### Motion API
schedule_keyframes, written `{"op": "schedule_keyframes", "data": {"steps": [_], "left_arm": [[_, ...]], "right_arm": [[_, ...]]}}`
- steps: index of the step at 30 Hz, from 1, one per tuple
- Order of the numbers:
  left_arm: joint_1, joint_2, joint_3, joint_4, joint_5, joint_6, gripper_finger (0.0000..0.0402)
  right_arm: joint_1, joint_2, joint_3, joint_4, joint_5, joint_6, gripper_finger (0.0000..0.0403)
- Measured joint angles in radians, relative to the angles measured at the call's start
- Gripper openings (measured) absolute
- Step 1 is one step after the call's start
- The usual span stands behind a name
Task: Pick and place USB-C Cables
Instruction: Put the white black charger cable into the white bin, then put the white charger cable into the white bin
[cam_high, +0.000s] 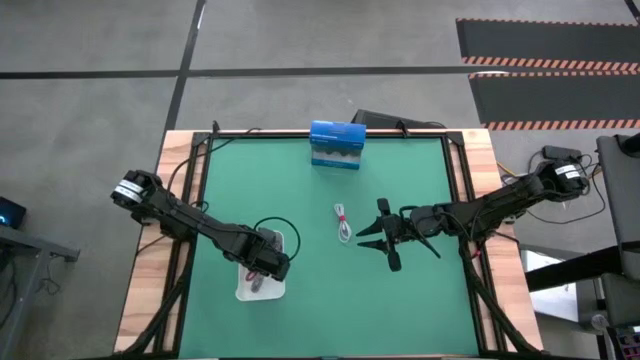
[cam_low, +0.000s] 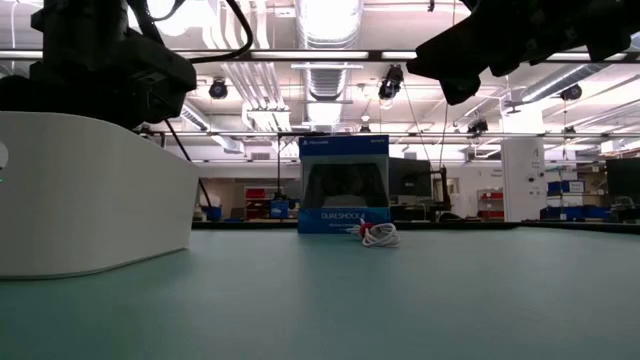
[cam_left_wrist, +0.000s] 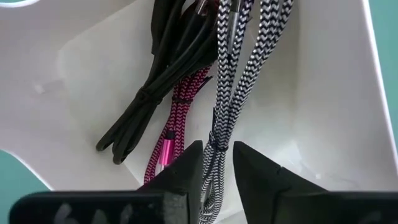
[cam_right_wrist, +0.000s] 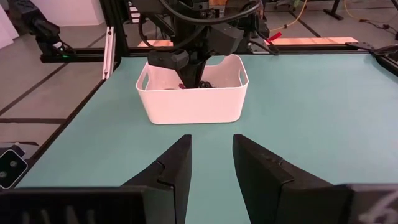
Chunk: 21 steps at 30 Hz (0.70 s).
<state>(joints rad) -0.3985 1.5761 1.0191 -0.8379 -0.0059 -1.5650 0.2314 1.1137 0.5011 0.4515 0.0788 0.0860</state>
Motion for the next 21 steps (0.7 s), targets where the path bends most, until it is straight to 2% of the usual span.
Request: {"op": "schedule_keyframes", "data": {"steps": [8, 16, 21], "left_arm": [[0.0, 0.0, 0.0, 0.0, 0.0, 0.0, 0.0082], [0.0, -0.015, 0.035, -0.008, 0.075, 0.034, 0.0082], [0.0, -0.042, 0.071, -0.01, 0.077, 0.073, 0.0083]], "right_arm": [[0.0, 0.0, 0.0, 0.0, 0.0, 0.0, 0.0107], [0.0, 0.0, 0.0, -0.003, 0.0, 0.0, 0.0107], [0.0, 0.0, 0.0, -0.005, 0.0, 0.0, 0.0107]]}}
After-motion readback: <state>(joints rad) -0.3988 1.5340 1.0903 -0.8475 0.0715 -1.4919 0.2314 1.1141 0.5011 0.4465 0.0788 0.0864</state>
